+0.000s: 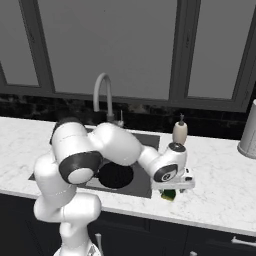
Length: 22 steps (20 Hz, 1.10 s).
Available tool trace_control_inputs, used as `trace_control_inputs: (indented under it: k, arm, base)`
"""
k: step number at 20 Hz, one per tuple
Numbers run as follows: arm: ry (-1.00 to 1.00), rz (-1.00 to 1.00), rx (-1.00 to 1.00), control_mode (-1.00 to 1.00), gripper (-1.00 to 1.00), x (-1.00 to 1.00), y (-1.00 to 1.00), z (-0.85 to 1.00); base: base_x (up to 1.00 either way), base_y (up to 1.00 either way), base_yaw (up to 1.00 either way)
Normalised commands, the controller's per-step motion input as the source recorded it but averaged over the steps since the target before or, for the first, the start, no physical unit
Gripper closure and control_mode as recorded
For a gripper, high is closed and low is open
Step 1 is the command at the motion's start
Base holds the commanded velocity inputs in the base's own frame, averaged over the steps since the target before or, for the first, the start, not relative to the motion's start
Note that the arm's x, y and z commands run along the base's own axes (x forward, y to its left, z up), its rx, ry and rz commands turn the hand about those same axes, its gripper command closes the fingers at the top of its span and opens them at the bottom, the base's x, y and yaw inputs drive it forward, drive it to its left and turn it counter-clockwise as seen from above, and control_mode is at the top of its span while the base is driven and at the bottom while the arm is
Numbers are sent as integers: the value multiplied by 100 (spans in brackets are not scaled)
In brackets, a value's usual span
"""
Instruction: Pick the pan and sponge and place them into the sink. Then turn on the water.
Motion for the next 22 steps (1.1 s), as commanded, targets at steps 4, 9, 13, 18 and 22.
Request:
trace_control_inputs:
  k: [4, 9, 13, 18, 22]
  arm:
    - [37, 0, 0, -100, -100, 3, 0, -75]
    - [39, 0, -5, -100, 100, -5, 26, -100]
    - [18, 0, -5, -100, 100, -44, 49, -84]
    - [-27, 0, 0, -100, 100, -77, 82, -8]
    - [-57, -1, 0, -100, 100, -43, 100, 24]
  base:
    - [0, 0, 0]
    - [0, 0, 0]
    - [0, 0, 0]
    - [0, 0, 0]
    - [0, 0, 0]
